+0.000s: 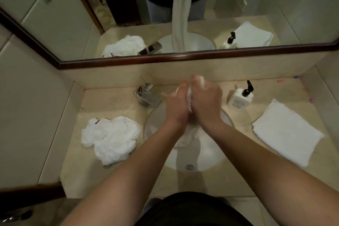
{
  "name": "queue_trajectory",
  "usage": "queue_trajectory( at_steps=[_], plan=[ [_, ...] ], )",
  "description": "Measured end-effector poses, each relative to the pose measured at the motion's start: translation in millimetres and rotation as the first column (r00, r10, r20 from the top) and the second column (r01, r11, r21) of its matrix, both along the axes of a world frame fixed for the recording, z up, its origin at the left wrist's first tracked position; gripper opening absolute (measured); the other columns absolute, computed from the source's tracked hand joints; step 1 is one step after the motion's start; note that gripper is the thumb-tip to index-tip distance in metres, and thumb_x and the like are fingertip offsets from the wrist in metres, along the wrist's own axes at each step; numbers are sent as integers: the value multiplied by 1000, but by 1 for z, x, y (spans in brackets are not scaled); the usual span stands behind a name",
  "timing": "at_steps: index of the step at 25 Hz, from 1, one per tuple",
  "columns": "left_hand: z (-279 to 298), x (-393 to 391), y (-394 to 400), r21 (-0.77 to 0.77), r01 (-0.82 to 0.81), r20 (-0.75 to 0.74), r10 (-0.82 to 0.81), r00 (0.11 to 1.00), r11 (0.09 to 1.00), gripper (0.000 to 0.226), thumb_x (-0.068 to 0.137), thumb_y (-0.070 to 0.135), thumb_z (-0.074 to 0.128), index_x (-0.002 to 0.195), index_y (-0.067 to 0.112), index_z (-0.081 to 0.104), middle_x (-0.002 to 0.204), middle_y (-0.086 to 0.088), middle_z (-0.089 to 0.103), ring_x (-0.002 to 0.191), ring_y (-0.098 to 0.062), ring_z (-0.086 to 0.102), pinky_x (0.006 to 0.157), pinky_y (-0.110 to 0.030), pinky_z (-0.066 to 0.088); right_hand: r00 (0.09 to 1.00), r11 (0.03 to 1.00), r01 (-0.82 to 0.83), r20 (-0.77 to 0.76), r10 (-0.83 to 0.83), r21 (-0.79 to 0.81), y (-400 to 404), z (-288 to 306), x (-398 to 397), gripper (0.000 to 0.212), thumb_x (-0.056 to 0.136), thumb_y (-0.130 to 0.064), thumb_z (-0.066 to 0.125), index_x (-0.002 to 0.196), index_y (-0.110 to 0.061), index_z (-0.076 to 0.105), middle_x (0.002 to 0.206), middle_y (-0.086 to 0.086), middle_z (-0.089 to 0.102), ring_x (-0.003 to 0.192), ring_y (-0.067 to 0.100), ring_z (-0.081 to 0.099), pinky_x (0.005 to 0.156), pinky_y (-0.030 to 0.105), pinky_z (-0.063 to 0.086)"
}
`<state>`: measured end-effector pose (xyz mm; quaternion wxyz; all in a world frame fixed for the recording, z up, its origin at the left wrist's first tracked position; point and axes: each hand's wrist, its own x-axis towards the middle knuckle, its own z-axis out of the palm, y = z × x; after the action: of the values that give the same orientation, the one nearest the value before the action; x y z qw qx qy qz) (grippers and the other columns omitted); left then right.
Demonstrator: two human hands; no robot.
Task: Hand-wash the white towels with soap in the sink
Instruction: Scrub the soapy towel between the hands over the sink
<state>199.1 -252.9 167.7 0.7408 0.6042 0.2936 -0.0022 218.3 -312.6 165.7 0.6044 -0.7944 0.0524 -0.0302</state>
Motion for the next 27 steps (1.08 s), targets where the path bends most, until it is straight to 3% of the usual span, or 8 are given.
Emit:
queue_trajectory(
  at_steps=[2, 5, 8, 12, 15, 18, 22, 27],
  plan=[
    [1, -2, 10, 61, 17, -9, -17, 1000, 998, 49, 101, 44, 48, 92, 1, 71, 90, -17, 73, 89, -33, 70, 81, -47, 57, 997, 997, 81, -21, -80, 19, 9, 4, 1, 48, 100, -29, 55, 53, -19, 54, 43, -4, 52, 40, 4, 49, 43, 24, 37],
    [5, -2, 26, -28, -98, -49, 97, 994, 995, 44, 101, 42, 51, 79, 8, 68, 76, -10, 70, 77, -24, 68, 76, -40, 55, 999, 1000, -23, -46, 22, -17, 31, 5, -15, 44, 101, -30, 53, 63, -12, 65, 53, 7, 61, 47, 16, 58, 46, 31, 46],
    [2, -12, 40, 40, 58, -15, -57, 998, 998, 42, 103, 42, 46, 87, 11, 70, 90, -13, 72, 88, -24, 70, 81, -41, 56, 994, 994, 110, -7, -110, -1, 42, 5, -9, 47, 100, -31, 52, 57, -15, 59, 49, 2, 56, 44, 9, 52, 49, 34, 43],
    [4, -9, 67, -43, -50, -69, 47, 997, 998, 36, 103, 40, 48, 93, 10, 64, 76, -4, 66, 72, -17, 67, 56, -23, 52, 1000, 997, -9, 9, 9, -71, 74, 6, -19, 45, 100, -34, 52, 60, -15, 64, 50, -2, 58, 47, 8, 56, 47, 29, 43],
    [3, -10, 76, -54, 22, 11, -22, 1000, 998, 38, 102, 38, 52, 93, 5, 69, 74, -3, 68, 67, -11, 67, 64, -27, 52, 992, 992, 126, 15, -126, 1, 78, 10, -16, 50, 99, -31, 52, 53, -12, 54, 46, -1, 53, 45, 13, 48, 51, 35, 38],
    [3, -13, 90, -52, 13, -73, -16, 997, 999, 37, 99, 38, 56, 76, 11, 66, 63, 3, 66, 67, -15, 64, 63, -29, 51, 1000, 1000, 22, -7, -22, -4, 90, 8, -35, 46, 98, -30, 52, 60, -7, 63, 54, 7, 60, 54, 23, 58, 52, 36, 43],
    [-3, -24, 93, 28, 107, -5, -107, 994, 994, 48, 100, 45, 52, 93, 1, 69, 82, -14, 72, 82, -25, 71, 77, -39, 56, 971, 971, 226, -104, -218, 80, 94, 10, -30, 49, 97, -32, 55, 52, -15, 51, 46, -3, 50, 48, 12, 48, 54, 33, 40],
    [2, -25, 103, 43, 38, -17, -37, 999, 998, 46, 101, 42, 52, 93, 0, 68, 73, -8, 64, 74, -20, 63, 69, -30, 51, 980, 988, 152, -134, -148, 20, 106, 11, -40, 48, 98, -33, 54, 53, -15, 53, 47, -3, 53, 45, 6, 46, 51, 27, 36]
  ],
)
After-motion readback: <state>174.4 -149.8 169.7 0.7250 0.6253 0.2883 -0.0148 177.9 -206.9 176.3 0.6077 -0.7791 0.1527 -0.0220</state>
